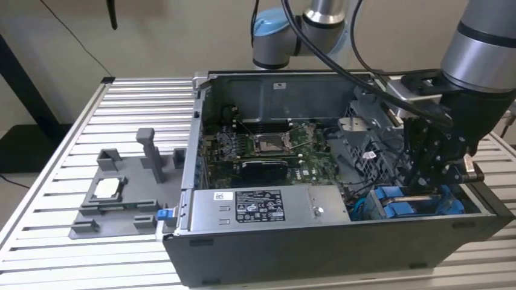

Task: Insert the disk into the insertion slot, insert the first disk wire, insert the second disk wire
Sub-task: 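Insert the second disk wire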

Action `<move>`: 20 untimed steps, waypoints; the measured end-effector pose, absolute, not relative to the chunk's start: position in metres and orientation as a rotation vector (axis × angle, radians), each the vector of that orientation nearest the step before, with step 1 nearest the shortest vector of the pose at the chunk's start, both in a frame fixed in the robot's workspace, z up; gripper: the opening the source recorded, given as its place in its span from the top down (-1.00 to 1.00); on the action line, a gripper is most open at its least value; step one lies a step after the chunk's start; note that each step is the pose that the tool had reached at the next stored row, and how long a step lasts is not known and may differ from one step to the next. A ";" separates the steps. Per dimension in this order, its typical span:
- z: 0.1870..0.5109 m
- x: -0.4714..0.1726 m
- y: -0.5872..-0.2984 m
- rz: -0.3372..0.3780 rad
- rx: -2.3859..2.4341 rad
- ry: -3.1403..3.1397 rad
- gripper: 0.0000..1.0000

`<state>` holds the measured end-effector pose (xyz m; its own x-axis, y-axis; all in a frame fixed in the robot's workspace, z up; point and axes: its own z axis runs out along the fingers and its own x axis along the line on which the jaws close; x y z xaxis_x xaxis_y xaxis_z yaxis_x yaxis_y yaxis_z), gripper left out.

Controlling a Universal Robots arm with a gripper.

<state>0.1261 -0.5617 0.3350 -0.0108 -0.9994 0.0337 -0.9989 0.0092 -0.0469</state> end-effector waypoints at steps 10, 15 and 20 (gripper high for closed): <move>0.348 0.126 -0.562 -0.068 -2.208 2.232 0.52; 0.349 0.126 -0.562 -0.067 -2.209 2.232 0.52; 0.357 0.122 -0.562 -0.046 -2.200 2.223 0.52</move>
<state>0.1219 -0.5624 0.3575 -0.0107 -0.9999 0.0106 -0.9995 0.0104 -0.0309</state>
